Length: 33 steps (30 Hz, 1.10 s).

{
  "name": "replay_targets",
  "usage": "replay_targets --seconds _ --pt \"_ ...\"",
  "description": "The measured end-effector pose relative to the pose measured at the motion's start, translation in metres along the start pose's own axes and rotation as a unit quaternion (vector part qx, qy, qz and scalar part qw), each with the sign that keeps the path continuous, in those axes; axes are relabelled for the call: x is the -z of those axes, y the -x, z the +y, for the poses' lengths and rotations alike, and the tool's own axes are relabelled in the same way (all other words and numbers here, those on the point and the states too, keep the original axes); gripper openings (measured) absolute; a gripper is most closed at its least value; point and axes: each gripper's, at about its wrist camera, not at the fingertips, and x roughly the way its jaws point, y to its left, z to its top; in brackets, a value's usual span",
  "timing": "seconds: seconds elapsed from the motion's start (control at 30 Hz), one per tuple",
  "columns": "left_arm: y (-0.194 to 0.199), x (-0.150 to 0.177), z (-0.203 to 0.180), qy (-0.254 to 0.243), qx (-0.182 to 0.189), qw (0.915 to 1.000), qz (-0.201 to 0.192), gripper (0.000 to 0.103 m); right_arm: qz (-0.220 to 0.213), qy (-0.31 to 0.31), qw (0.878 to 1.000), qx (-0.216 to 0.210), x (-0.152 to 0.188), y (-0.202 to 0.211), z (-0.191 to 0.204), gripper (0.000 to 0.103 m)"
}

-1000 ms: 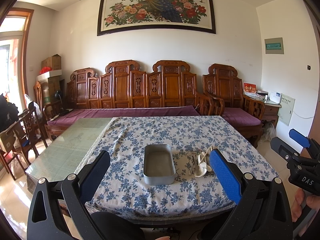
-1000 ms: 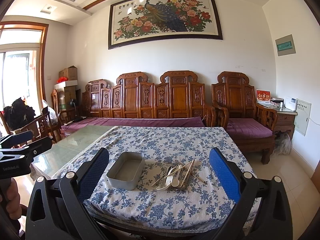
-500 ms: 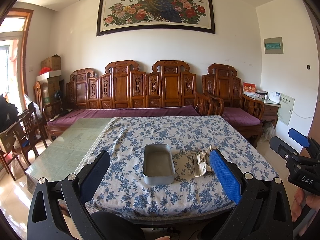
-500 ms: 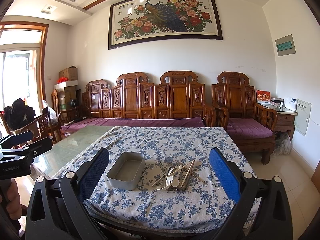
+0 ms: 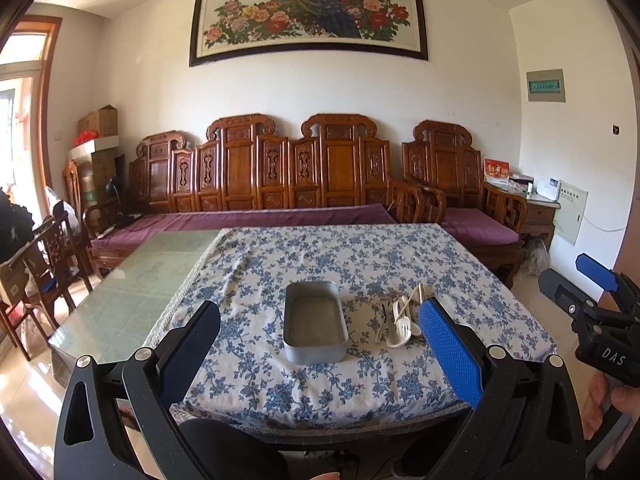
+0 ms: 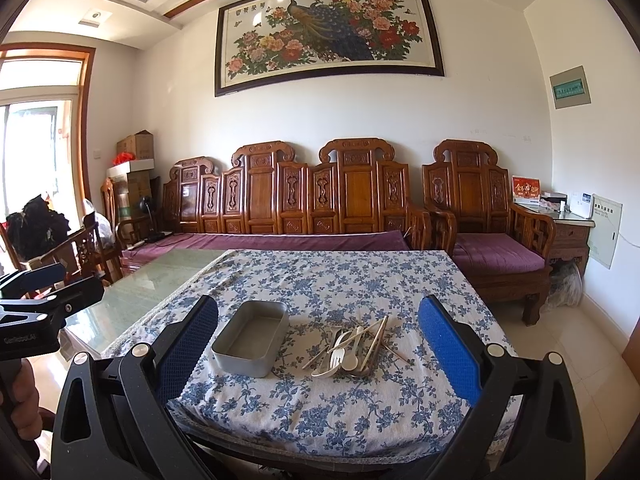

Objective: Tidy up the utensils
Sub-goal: 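Move both tools toward the utensil pile beside the grey tray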

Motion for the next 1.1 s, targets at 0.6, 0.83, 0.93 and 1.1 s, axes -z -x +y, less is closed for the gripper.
replay_targets --seconds 0.6,0.83,0.93,1.1 --pt "-0.087 0.018 0.0 -0.036 0.034 0.9957 0.079 0.096 0.062 0.003 0.998 -0.001 0.024 -0.095 -0.034 0.078" --pt "-0.139 0.013 -0.005 -0.044 0.054 0.9921 0.105 0.096 0.093 -0.001 0.996 0.01 0.031 -0.159 -0.062 0.067" --pt "-0.163 0.013 -0.008 -0.047 0.062 0.9904 0.114 0.096 0.107 -0.003 0.994 0.014 0.036 -0.182 -0.072 0.064" --pt "-0.2 0.015 -0.015 -0.048 0.082 0.9864 0.134 0.092 0.134 -0.01 0.991 0.022 0.049 -0.224 -0.091 0.061"
